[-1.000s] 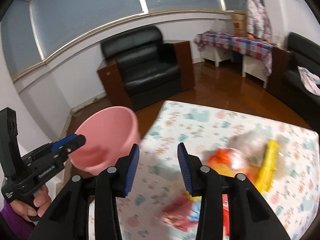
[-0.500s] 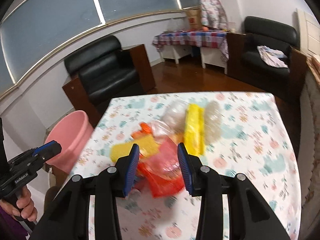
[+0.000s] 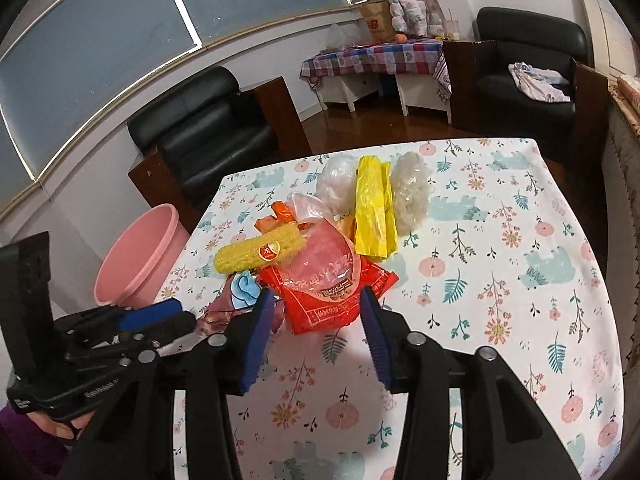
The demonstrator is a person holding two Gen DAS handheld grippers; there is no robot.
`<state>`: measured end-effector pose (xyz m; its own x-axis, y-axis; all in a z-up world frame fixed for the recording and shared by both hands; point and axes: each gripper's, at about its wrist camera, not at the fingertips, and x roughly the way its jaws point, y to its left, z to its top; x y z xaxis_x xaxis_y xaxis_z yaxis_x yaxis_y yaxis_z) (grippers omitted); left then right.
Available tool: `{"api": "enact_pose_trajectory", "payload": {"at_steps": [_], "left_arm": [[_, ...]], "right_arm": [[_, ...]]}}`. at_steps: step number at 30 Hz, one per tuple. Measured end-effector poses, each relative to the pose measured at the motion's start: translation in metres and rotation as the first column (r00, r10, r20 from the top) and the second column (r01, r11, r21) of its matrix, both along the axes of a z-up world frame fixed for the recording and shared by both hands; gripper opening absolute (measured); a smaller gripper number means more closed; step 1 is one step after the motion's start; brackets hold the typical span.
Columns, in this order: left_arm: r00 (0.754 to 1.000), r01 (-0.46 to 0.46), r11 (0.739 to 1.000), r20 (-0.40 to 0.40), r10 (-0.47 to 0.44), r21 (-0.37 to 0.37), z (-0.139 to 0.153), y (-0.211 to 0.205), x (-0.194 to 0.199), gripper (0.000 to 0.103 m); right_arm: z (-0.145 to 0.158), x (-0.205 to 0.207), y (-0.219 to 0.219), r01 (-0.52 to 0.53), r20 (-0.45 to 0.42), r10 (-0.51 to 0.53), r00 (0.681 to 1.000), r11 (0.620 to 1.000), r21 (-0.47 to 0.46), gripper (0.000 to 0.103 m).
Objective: Collect trash
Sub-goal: 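Return both grippers to the remaining trash on the table, then grasp the pink wrapper with the left gripper while the right grasps the red snack bag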
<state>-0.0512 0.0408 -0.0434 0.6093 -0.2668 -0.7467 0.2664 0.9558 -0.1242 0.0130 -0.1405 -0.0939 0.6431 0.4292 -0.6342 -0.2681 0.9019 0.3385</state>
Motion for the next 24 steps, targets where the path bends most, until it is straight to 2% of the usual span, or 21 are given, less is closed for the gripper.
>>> {"api": "enact_pose_trajectory", "payload": {"at_steps": [8,18,24], "left_arm": [[0.999,-0.009,1.000,-0.045,0.010,0.022,-0.015,-0.001,0.007,0.030],[0.998,-0.018,0.998,-0.064,0.022,0.055,-0.021,-0.007,0.016,0.030],[0.998,-0.022,0.997,-0.062,0.027,0.071,-0.025,-0.010,0.020,0.030]], "right_arm": [[-0.001,-0.004,-0.003,-0.006,0.008,0.006,1.000,1.000,0.017,0.055],[0.003,-0.010,0.002,-0.049,0.041,0.048,0.998,0.999,0.013,0.066],[0.003,-0.010,0.000,-0.049,0.042,0.048,0.998,0.998,0.024,0.067]]}}
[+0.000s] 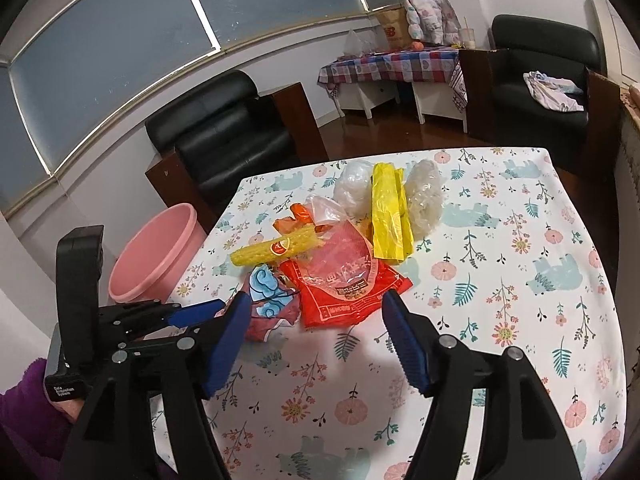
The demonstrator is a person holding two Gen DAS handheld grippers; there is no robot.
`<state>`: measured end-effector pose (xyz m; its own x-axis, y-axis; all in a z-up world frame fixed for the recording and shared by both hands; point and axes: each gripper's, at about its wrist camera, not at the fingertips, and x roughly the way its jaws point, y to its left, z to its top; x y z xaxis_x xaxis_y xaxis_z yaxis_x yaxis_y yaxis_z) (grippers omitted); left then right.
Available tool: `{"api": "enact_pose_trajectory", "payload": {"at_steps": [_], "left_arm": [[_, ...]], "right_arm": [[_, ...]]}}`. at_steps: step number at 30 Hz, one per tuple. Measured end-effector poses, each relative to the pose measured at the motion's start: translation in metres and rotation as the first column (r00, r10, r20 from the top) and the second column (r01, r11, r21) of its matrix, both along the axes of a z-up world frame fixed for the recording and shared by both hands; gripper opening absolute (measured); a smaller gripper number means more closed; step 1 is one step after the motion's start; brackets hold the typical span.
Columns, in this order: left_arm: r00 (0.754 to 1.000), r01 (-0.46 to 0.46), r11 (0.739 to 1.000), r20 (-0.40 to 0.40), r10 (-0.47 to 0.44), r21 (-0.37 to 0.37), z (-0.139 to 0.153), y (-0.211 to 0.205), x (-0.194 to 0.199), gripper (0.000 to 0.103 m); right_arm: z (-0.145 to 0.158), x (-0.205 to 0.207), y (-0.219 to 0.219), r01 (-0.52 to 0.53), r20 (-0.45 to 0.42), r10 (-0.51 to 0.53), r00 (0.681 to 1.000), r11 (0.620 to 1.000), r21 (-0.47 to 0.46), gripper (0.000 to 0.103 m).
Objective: Collect trash
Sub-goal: 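Grasp the pink wrapper with the left gripper while the right grasps the red snack bag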
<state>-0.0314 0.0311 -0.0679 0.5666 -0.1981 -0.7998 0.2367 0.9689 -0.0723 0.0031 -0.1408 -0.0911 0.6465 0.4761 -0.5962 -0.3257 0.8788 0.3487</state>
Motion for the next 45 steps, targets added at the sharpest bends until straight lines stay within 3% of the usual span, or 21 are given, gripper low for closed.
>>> {"api": "enact_pose_trajectory", "payload": {"at_steps": [7,13,19,22,24,25,26,28,30,40,45], "left_arm": [[1.000,-0.015,1.000,-0.009,0.015,-0.005,0.000,0.006,0.002,0.030],[1.000,-0.017,1.000,-0.001,0.017,0.015,-0.002,0.000,0.004,0.031],[0.999,-0.044,0.999,-0.007,0.044,0.003,0.001,0.006,0.006,0.031],[0.998,-0.057,0.998,-0.015,0.056,-0.006,0.000,0.012,0.007,0.031],[0.998,-0.059,0.998,-0.019,0.058,-0.013,-0.001,0.012,0.008,0.031],[0.998,-0.059,0.998,-0.019,0.058,-0.010,0.000,0.011,0.009,0.031],[0.998,-0.059,0.998,-0.020,0.058,-0.009,0.001,0.011,0.009,0.031],[0.998,-0.061,0.998,-0.021,0.061,-0.005,0.002,0.012,0.009,0.031],[0.998,-0.064,0.998,-0.018,0.064,-0.012,0.004,0.015,0.008,0.031],[0.995,-0.085,0.996,-0.051,0.084,-0.014,-0.003,0.015,0.013,0.031],[0.998,-0.046,0.998,-0.054,0.043,-0.046,0.001,0.010,0.011,0.030]], "right_arm": [[-0.006,0.011,0.005,-0.035,-0.037,0.034,0.999,0.999,-0.026,0.066],[-0.021,0.031,0.021,-0.100,-0.113,0.090,0.990,0.991,-0.087,0.055],[-0.026,0.041,0.046,-0.147,-0.085,0.133,0.987,0.974,-0.176,0.052],[-0.034,0.050,0.054,-0.155,-0.100,0.136,0.986,0.964,-0.215,0.044],[-0.039,0.054,0.052,-0.152,-0.116,0.128,0.985,0.962,-0.226,0.029],[-0.041,0.055,0.050,-0.148,-0.125,0.122,0.985,0.963,-0.226,0.026],[-0.042,0.056,0.047,-0.148,-0.129,0.122,0.984,0.965,-0.217,0.024],[-0.042,0.055,0.039,-0.134,-0.124,0.110,0.986,0.969,-0.208,0.009],[-0.040,0.054,0.032,-0.117,-0.117,0.095,0.989,0.973,-0.199,0.004],[-0.027,0.036,-0.009,-0.067,-0.118,0.059,0.991,0.996,-0.060,0.001],[-0.016,0.023,-0.025,-0.049,-0.105,0.047,0.993,0.999,-0.019,0.001]]}}
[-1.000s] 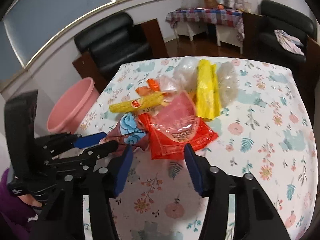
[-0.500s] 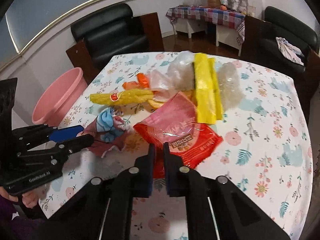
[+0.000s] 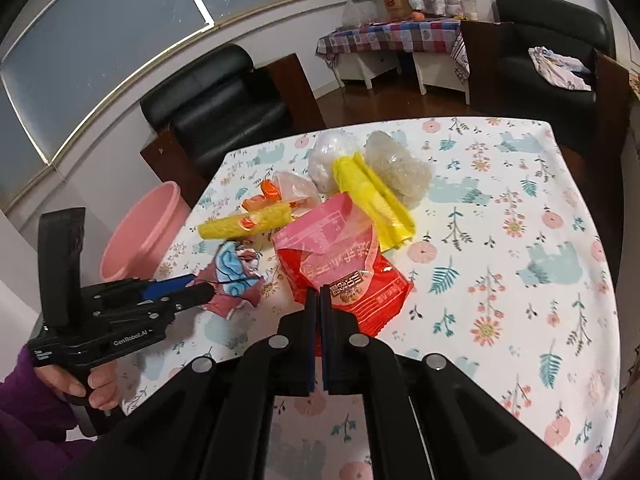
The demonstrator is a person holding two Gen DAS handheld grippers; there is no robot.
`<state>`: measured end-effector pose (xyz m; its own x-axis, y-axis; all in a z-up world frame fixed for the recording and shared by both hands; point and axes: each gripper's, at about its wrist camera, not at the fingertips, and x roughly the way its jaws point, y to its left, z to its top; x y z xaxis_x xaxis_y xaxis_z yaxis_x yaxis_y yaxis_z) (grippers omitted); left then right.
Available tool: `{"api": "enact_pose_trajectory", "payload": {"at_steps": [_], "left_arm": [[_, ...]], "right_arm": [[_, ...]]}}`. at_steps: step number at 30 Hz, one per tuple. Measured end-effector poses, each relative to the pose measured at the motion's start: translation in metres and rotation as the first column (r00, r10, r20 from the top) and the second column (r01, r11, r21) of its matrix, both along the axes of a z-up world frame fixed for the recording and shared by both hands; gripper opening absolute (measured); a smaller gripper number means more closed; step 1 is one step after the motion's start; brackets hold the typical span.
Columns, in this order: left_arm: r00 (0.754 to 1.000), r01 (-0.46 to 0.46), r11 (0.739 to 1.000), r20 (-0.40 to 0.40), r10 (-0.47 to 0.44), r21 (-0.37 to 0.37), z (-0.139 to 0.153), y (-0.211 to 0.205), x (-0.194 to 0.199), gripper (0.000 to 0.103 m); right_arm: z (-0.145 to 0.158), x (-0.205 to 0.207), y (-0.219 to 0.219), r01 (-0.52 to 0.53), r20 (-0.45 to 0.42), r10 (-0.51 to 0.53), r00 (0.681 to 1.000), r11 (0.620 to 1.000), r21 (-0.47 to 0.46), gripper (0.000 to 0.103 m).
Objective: Collect trash
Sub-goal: 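Grasp the pink wrapper with the left gripper while the right grasps the red snack bag, then carry wrapper and snack bag over the pink bucket and release both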
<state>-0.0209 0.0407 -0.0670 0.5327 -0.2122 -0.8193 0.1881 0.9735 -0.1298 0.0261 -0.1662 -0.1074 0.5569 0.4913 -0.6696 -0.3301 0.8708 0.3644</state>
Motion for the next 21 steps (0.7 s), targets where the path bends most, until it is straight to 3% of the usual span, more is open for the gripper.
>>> {"api": "enact_pose_trajectory", "payload": {"at_steps": [3,10,21], "left_arm": [[0.999,0.029,0.999,0.040,-0.030,0.019,0.005,-0.007,-0.006,0.020],[0.990,0.063,0.998,0.128,-0.062,0.000,0.033,-0.013,-0.016,0.019],[0.975,0.010,1.000,0.224,-0.005,-0.019,0.069,-0.005,-0.016,0.019]], "right_arm": [[0.006,-0.006,-0.003,0.006,0.013,-0.006,1.000,1.000,0.008,0.001],[0.022,-0.010,-0.013,0.029,0.053,-0.031,0.998,0.999,0.040,0.001],[0.057,-0.013,-0.022,0.054,0.146,-0.064,0.987,0.996,0.068,0.001]]}}
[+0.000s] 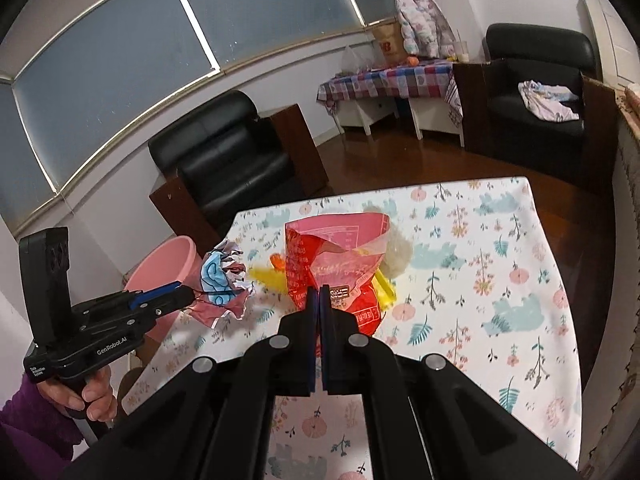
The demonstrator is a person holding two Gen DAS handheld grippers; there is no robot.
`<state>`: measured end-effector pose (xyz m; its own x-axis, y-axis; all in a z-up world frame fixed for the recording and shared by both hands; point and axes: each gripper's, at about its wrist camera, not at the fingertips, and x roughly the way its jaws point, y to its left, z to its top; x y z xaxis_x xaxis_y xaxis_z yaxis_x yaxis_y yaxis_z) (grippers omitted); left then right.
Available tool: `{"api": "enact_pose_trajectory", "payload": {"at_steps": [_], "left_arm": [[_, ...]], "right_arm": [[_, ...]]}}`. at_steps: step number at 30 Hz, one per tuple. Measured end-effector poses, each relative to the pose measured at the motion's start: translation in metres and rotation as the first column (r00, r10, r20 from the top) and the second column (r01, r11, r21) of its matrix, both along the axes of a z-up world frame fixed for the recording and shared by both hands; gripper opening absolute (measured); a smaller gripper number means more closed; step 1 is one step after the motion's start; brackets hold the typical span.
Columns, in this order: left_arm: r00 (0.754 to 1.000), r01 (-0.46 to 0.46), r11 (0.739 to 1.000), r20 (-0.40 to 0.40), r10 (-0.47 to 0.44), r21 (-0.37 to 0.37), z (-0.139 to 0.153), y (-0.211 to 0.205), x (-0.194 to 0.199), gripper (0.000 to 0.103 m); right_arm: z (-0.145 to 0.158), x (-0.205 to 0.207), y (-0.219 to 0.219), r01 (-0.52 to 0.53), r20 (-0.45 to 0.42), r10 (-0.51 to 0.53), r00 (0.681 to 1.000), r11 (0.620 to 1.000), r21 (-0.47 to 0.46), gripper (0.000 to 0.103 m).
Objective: Collect trash
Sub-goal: 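Carry wrapper and snack bag over the pink bucket and release both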
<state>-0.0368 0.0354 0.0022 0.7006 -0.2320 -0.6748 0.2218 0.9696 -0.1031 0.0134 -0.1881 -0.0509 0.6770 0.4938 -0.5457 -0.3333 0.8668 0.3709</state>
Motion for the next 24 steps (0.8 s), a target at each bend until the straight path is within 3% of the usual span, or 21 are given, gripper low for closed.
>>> {"api": "enact_pose_trajectory", "payload": {"at_steps": [8,24], "left_arm": [[0.997,-0.068,0.998,0.022,0.068,-0.014,0.006,0.015,0.000,0.019],[0.969,-0.244,0.970,0.026,0.244,-0.013,0.010,0.059,-0.001,0.019]], "right_arm": [[0.014,0.005,0.019,-0.045,0.030,0.045,0.999,0.999,0.002,0.001],[0.030,0.028,0.110,-0.221,0.071,0.224,0.972,0.974,-0.044,0.001]]}}
